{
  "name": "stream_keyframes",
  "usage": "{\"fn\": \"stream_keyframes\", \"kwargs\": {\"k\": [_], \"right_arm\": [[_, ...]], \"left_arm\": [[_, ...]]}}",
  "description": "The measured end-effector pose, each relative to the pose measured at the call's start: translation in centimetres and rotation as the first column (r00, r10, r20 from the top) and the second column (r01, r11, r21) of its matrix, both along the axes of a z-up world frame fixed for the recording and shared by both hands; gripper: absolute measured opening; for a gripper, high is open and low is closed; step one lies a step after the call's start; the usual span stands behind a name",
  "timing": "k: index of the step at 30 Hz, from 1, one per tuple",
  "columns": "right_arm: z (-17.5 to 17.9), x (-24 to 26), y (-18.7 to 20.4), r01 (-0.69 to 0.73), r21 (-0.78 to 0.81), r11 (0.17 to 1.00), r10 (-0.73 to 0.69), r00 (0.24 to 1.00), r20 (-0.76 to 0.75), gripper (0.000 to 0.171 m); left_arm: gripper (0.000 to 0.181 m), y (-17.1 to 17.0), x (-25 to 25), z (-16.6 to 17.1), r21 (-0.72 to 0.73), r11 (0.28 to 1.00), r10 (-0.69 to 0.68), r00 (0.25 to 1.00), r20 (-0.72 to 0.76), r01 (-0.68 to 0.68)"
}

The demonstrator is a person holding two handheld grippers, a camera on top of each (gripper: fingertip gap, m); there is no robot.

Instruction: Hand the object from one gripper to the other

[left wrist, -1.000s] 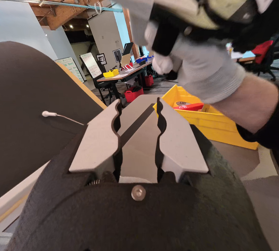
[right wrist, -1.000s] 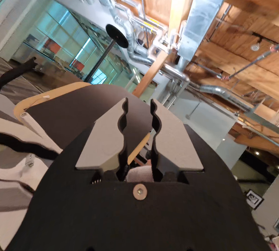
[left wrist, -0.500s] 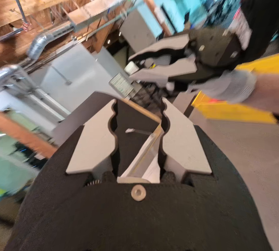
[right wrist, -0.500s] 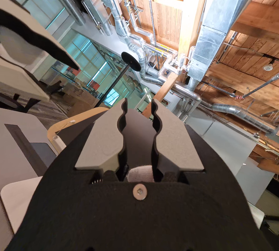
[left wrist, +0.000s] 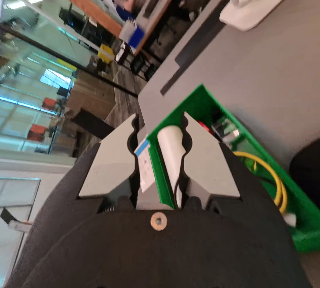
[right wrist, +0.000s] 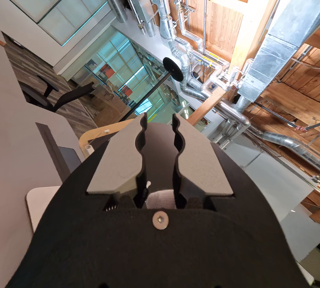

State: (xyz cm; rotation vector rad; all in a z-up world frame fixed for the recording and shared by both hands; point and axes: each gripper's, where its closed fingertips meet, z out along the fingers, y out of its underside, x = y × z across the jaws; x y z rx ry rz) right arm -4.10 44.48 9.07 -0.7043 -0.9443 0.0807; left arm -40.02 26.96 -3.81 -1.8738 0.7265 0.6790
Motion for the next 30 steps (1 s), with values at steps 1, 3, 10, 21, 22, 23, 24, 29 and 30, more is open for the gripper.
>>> {"fn": "stream_keyframes", "kwargs": {"k": [1,3,10,21,22,23,24,29,30], "right_arm": [[-0.3,-0.4,-0.1,-0.008,-0.006,1.0,0.008,1.0,0.01,0.027],[-1.0,-1.2,-0.2,-0.014,-0.008,1.0,0.014,0.999,0.038,0.027],[-4.0,-4.2,-0.9,-0.036,-0.001,0.999,0.036,0.987,0.157,0.026],[-7.0,-7.4,-2.7,-0.109,-0.011,0.994,0.108,0.959,0.261,0.025],[-7.2,-7.6,-2.8,-0.121,-0.022,0.992,0.122,0.957,0.262,0.026],[-7.4,-7.8,-2.9,-0.127,-0.028,0.992,0.13,0.955,0.265,0.025],[-7.6,-8.0,-2.9,-0.127,-0.028,0.992,0.129,0.954,0.272,0.025],[-8.1,-8.2,-2.8,-0.115,-0.01,0.993,0.112,0.948,0.299,0.025],[-8.1,-8.1,-2.8,-0.114,-0.009,0.993,0.112,0.948,0.299,0.025]], "left_arm": [[0.047,-1.1,-0.8,-1.2,-0.024,1.0,0.011,1.0,0.007,-0.011],[0.042,-2.8,-1.7,-3.5,-0.077,0.997,0.005,1.0,0.007,-0.005],[0.036,-4.4,-3.4,-10.7,-0.245,0.969,-0.017,0.999,-0.037,0.007],[0.034,-1.1,-2.7,-17.8,-0.549,0.831,-0.154,0.985,-0.075,0.088],[0.033,-0.1,-2.9,-17.5,-0.544,0.835,-0.154,0.984,-0.087,0.083],[0.033,0.7,-2.9,-17.2,-0.547,0.833,-0.157,0.983,-0.09,0.083],[0.032,1.7,-3.1,-16.8,-0.541,0.837,-0.159,0.983,-0.094,0.084],[0.035,6.2,-4.4,-17.3,-0.549,0.829,-0.22,0.964,-0.15,0.103],[0.037,6.5,-4.6,-18.1,-0.573,0.813,-0.237,0.958,-0.164,0.103]]}}
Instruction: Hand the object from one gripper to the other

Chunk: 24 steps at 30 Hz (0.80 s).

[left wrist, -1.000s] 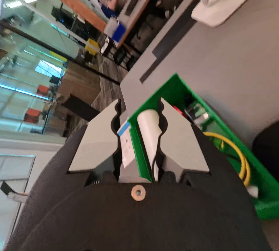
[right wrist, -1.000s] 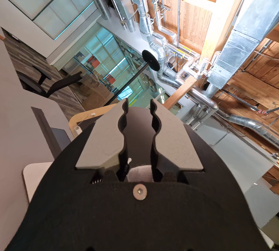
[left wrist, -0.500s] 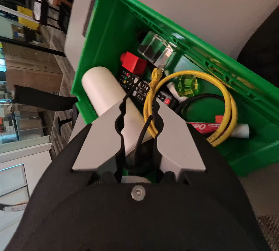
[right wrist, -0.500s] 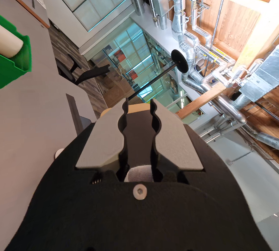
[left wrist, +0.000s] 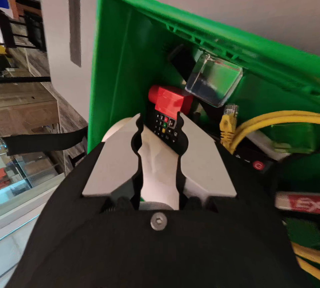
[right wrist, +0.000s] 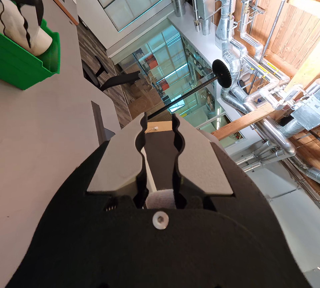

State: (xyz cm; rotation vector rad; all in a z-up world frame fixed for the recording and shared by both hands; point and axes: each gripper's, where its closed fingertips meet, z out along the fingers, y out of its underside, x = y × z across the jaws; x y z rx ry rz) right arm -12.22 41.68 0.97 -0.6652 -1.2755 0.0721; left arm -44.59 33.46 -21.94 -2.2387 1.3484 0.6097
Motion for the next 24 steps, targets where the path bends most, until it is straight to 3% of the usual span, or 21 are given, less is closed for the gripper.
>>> {"fn": "stream_keyframes", "kwargs": {"k": [2,5,6,7,10,15,17,19,21,24], "right_arm": [[0.0,0.1,0.1,-0.003,-0.005,1.0,0.003,1.0,-0.004,0.025],[-0.1,0.1,0.3,-0.005,-0.013,1.0,0.005,1.0,-0.005,0.025],[-0.3,0.0,0.3,-0.006,-0.015,1.0,0.006,1.0,-0.003,0.025],[-0.4,-0.1,0.3,-0.006,-0.015,1.0,0.006,1.0,0.002,0.025],[-0.8,-0.3,0.4,-0.001,-0.008,1.0,0.001,1.0,0.017,0.026],[-1.0,-0.4,0.2,0.0,0.011,1.0,-0.001,1.0,0.03,0.025],[-0.9,-0.4,0.1,0.0,0.018,1.0,-0.001,1.0,0.03,0.025],[-0.7,-0.4,-0.1,-0.005,0.018,1.0,0.005,1.0,0.026,0.025],[-0.6,-0.3,-0.1,-0.005,0.023,1.0,0.004,1.0,0.024,0.025],[-0.4,-0.2,-0.2,-0.009,0.024,1.0,0.008,1.0,0.021,0.025]], "left_arm": [[0.032,0.4,0.2,-1.3,-0.033,0.999,-0.04,0.999,-0.014,0.04],[0.039,1.2,-0.3,-0.8,0.011,0.999,-0.035,0.998,-0.045,0.036],[0.031,0.9,0.1,-1.1,-0.016,0.999,-0.053,0.998,-0.032,0.052],[0.043,0.8,0.4,-1.1,-0.028,0.997,-0.068,0.998,-0.018,0.068],[0.046,0.5,1.3,-1.1,-0.066,0.993,-0.09,0.995,0.047,0.093],[0.041,1.0,-0.1,-2.9,-0.124,0.99,-0.077,0.993,-0.087,0.066],[0.024,1.8,-0.3,-2.8,-0.091,0.994,-0.064,0.991,-0.117,0.054],[0.019,2.1,-0.3,-2.5,-0.06,0.997,-0.059,0.991,-0.124,0.052],[0.0,3.2,-0.7,-0.9,0.06,0.997,-0.029,0.988,-0.155,0.038],[0.0,3.5,-1.0,0.7,0.143,0.989,-0.002,0.991,-0.13,0.021]]}}
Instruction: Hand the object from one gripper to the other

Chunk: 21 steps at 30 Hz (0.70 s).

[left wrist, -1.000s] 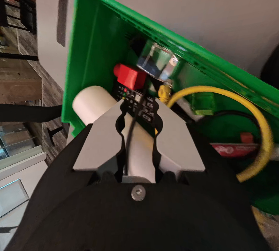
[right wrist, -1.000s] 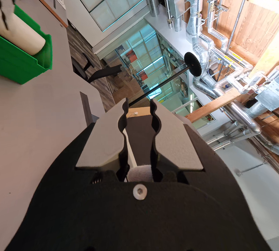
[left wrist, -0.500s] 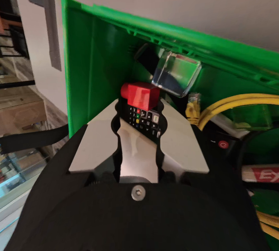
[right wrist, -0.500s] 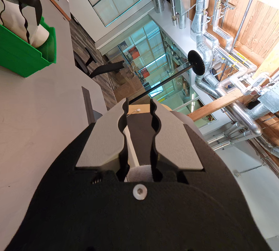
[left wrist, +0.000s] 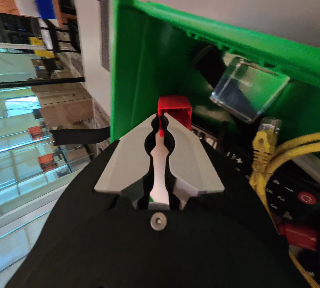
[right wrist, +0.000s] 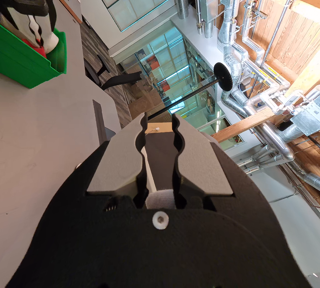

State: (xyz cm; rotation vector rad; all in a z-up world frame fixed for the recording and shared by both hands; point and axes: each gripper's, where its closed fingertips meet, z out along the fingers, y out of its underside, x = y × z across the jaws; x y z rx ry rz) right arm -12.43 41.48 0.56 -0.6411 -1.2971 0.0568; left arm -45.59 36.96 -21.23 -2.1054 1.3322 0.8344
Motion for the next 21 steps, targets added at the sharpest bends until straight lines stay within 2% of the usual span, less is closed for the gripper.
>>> {"fn": "stream_keyframes", "kwargs": {"k": [3,6,8,10,13,15,18,19,21], "right_arm": [[0.3,0.0,-0.4,-0.012,0.0,1.0,0.012,1.0,-0.006,0.025],[0.4,-0.2,-1.0,-0.028,0.0,1.0,0.028,1.0,-0.002,0.027],[0.3,-0.5,-1.5,-0.034,0.008,0.999,0.034,0.999,0.021,0.032],[0.1,-1.0,-1.9,-0.021,0.037,0.999,0.019,0.998,0.056,0.043],[0.1,-1.6,-1.9,0.07,0.144,0.987,-0.082,0.993,0.082,0.068],[0.1,-2.1,-1.8,0.127,0.231,0.964,-0.148,0.986,0.076,0.078],[0.0,-2.1,-1.0,0.206,0.317,0.926,-0.236,0.97,0.062,0.085],[0.3,-1.9,-0.5,0.232,0.319,0.919,-0.258,0.965,0.042,0.086],[0.9,-1.0,0.6,0.267,0.295,0.917,-0.278,0.96,-0.002,0.083]], "left_arm": [[0.0,0.1,-0.3,2.4,0.099,0.995,0.017,0.999,0.034,-0.02],[0.0,0.0,0.4,6.5,0.203,0.978,0.017,0.99,0.141,-0.046],[0.0,-0.1,2.0,10.1,0.271,0.961,-0.004,0.971,0.239,-0.063],[0.0,-0.3,5.2,13.5,0.292,0.955,-0.059,0.921,0.385,-0.06],[0.0,0.4,11.6,18.5,0.313,0.948,-0.155,0.783,0.602,-0.053],[0.0,1.3,16.5,21.0,0.285,0.958,-0.202,0.63,0.75,-0.032],[0.0,3.3,23.2,23.6,0.254,0.967,-0.241,0.41,0.88,0.021],[0.0,4.0,25.2,23.9,0.24,0.97,-0.239,0.361,0.901,0.043],[0.0,5.8,28.4,24.2,0.225,0.972,-0.234,0.323,0.917,0.065]]}}
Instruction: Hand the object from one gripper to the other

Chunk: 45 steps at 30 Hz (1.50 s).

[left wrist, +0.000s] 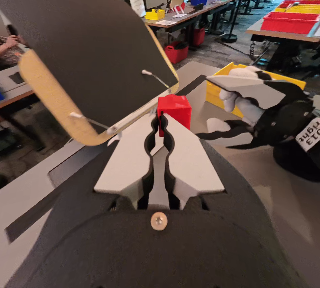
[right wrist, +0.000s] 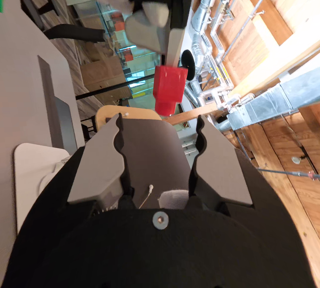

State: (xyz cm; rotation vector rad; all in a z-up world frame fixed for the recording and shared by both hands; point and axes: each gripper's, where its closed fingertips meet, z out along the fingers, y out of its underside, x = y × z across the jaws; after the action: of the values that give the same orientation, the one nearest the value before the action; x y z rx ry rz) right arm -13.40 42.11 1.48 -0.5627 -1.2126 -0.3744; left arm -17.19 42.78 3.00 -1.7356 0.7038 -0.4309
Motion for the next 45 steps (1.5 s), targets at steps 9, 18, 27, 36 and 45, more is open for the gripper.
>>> {"fn": "stream_keyframes", "kwargs": {"k": [9,18,27,36,45], "right_arm": [[2.1,5.1,4.7,0.126,0.015,0.992,-0.125,0.989,-0.078,0.039],[0.1,5.6,6.8,0.147,-0.062,0.987,-0.147,0.989,0.0,0.035],[0.5,6.5,5.2,-0.234,-0.582,0.779,0.149,0.97,-0.191,0.035],[2.3,8.3,1.3,-0.646,-0.761,0.056,0.367,0.723,-0.586,0.035],[-0.6,7.0,-1.3,-0.562,-0.796,-0.224,0.448,0.666,-0.596,0.035]], "left_arm": [[0.0,4.3,10.7,-0.7,0.011,0.988,-0.155,0.988,0.0,0.155],[0.0,4.8,11.7,-2.4,0.076,0.978,-0.188,0.98,-0.071,0.194],[0.041,2.1,10.0,1.9,0.528,0.818,-0.061,0.947,-0.314,0.228],[0.1,1.5,14.5,0.8,0.788,0.504,0.249,0.815,-0.524,0.353],[0.071,0.7,17.3,-1.6,0.779,0.43,0.232,0.778,-0.584,0.456]]}}
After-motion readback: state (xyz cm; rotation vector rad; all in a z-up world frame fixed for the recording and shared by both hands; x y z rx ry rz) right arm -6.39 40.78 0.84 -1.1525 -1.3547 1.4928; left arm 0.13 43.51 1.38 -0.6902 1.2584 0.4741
